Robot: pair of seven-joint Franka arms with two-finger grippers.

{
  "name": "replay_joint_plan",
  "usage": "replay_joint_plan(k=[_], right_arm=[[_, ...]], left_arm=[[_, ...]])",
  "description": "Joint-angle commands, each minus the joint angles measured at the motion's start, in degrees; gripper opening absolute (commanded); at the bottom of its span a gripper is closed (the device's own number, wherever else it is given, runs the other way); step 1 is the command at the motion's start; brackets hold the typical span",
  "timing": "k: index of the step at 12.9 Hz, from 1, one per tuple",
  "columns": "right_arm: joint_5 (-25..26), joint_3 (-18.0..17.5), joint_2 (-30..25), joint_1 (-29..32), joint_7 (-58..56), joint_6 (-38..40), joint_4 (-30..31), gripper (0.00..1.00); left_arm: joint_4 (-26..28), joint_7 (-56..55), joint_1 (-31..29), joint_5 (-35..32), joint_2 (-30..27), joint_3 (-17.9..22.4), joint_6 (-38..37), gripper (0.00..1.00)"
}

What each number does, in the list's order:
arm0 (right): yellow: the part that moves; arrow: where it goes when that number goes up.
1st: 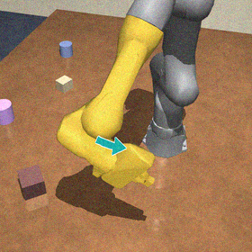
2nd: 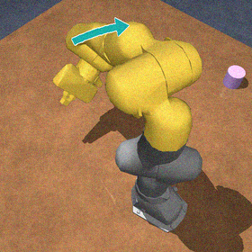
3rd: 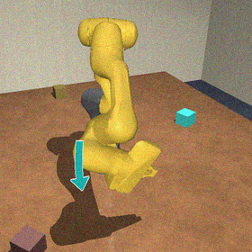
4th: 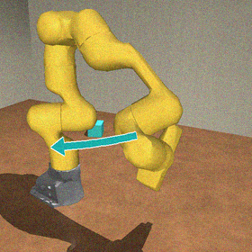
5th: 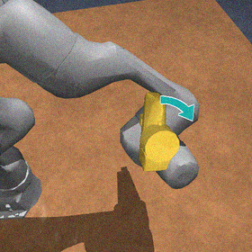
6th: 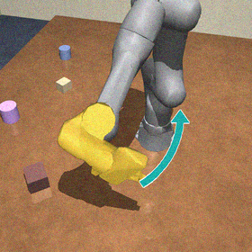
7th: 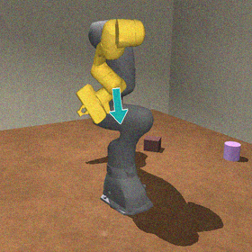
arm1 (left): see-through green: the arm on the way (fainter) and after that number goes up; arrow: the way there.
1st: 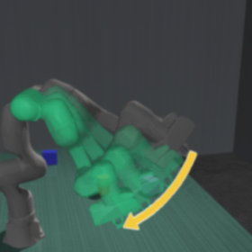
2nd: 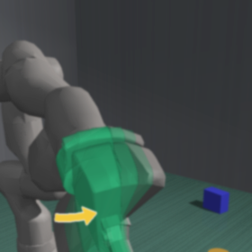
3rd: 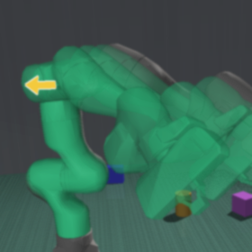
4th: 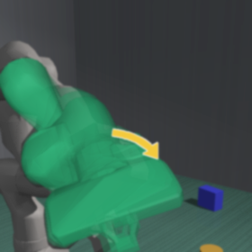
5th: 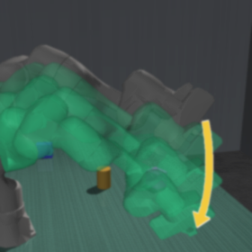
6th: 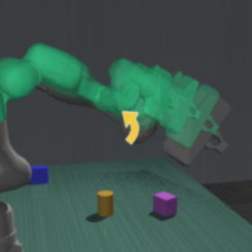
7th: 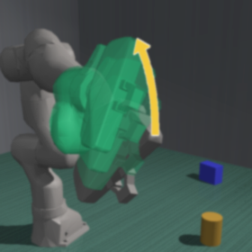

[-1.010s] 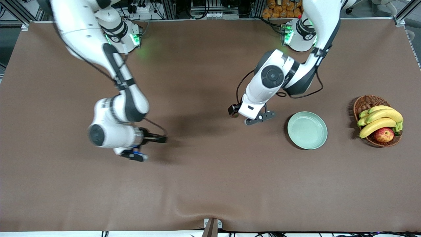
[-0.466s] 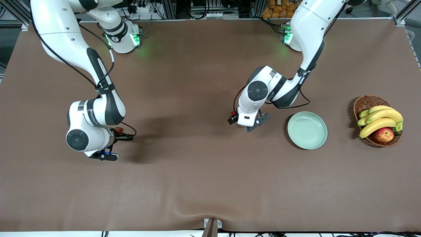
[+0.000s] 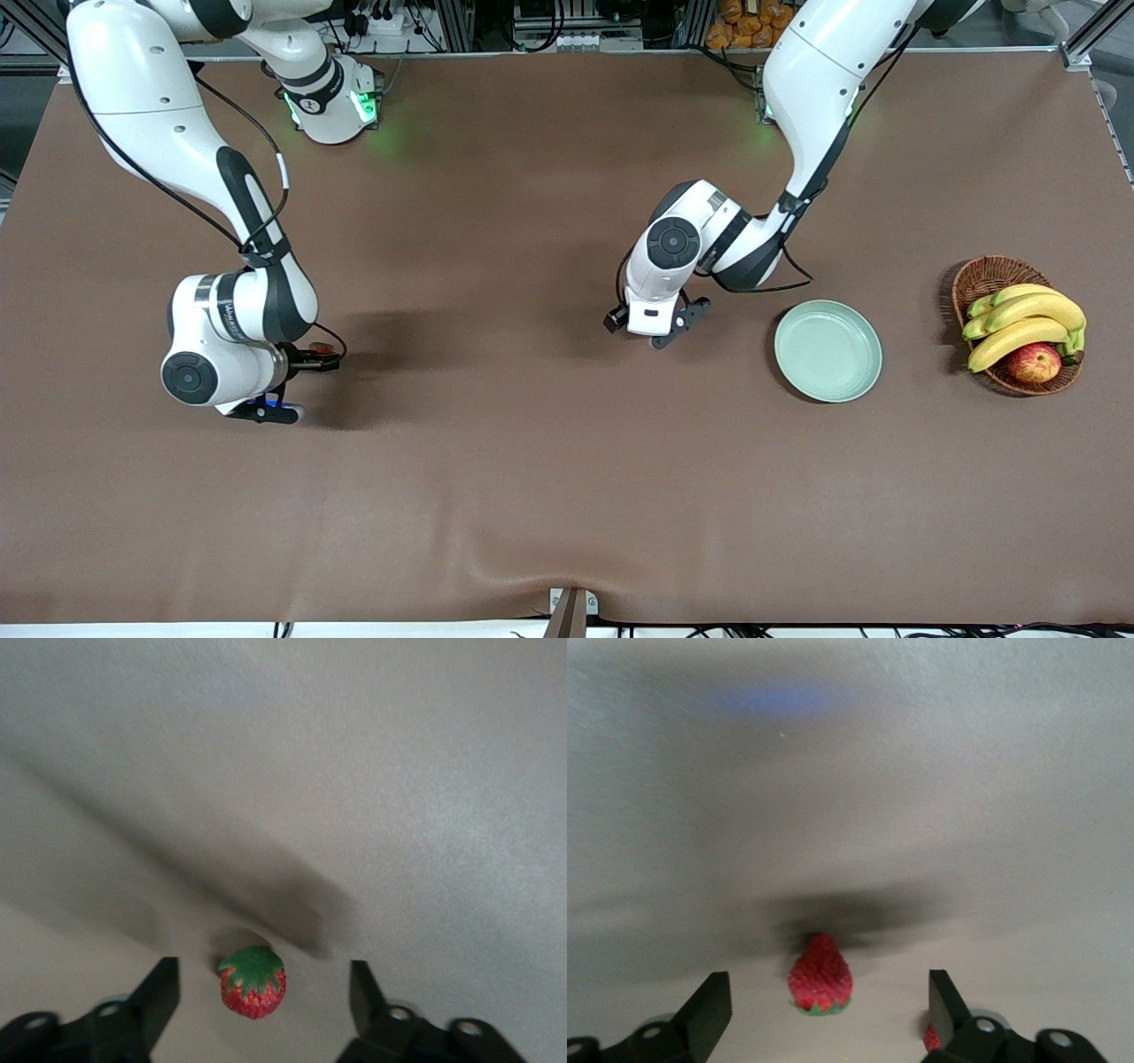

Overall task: Collect all strawberries into plate
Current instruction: 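Drop the strawberry onto the plate while the right gripper grasps another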

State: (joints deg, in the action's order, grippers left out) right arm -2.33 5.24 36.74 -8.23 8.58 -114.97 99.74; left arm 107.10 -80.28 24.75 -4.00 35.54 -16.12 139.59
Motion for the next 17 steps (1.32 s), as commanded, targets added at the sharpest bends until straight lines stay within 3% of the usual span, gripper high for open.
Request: replay_joint_plan(k=[1,3,4,6,8,10,12,13,17], right_arm=[[0.7,-0.9,0.3,0.5,-0.4,-0.5,1.0,0.79],[0.6,-0.9,0.6,0.5,-0.4,-0.5,1.0,0.68],[0.5,-0.9,0.9,0.5,-0.5,-0.6,1.0,0.63],[0.5,-0.9,1.0,0.4,-0.5,-0.7,1.0,0.42],[0.2,-0.9,1.0,0.3,-0.5,-1.0,0.6,0.19],[-0.3,-1.2,0.7,0.0,-0.1,-1.1,-0.5,0.04],[-2.7,-1.4,0.5,-1.1,0.1,-0.8,-3.7,0.00],[-6.1,-1.9,0.4,-2.1,0.1,-0.5,-5.4,0.00],[-32.3,-2.1,0.2,-10.8,8.4,-0.3,-7.2,0.00]], left_arm=[[-0.3,-1.7,0.8,-1.5,0.9,0.2,1.1,0.66],[-0.1,-1.7,0.7,-1.5,0.8,0.2,1.1,0.49],[-0.1,-1.7,0.7,-1.5,0.8,0.2,1.0,0.32],[-0.2,-1.7,0.7,-1.5,0.7,0.2,1.0,0.00],[-0.2,-0.8,-1.3,-1.5,-2.1,0.6,0.8,0.00],[-2.3,4.0,-7.7,-2.7,-3.8,0.8,0.5,0.00],[-2.5,11.4,-12.4,-4.3,-4.4,1.0,0.3,0.00],[-2.5,14.9,-15.5,-6.7,-5.0,1.2,-0.7,0.00],[-1.6,30.7,-23.3,-9.1,-9.0,0.9,-10.2,0.00]])
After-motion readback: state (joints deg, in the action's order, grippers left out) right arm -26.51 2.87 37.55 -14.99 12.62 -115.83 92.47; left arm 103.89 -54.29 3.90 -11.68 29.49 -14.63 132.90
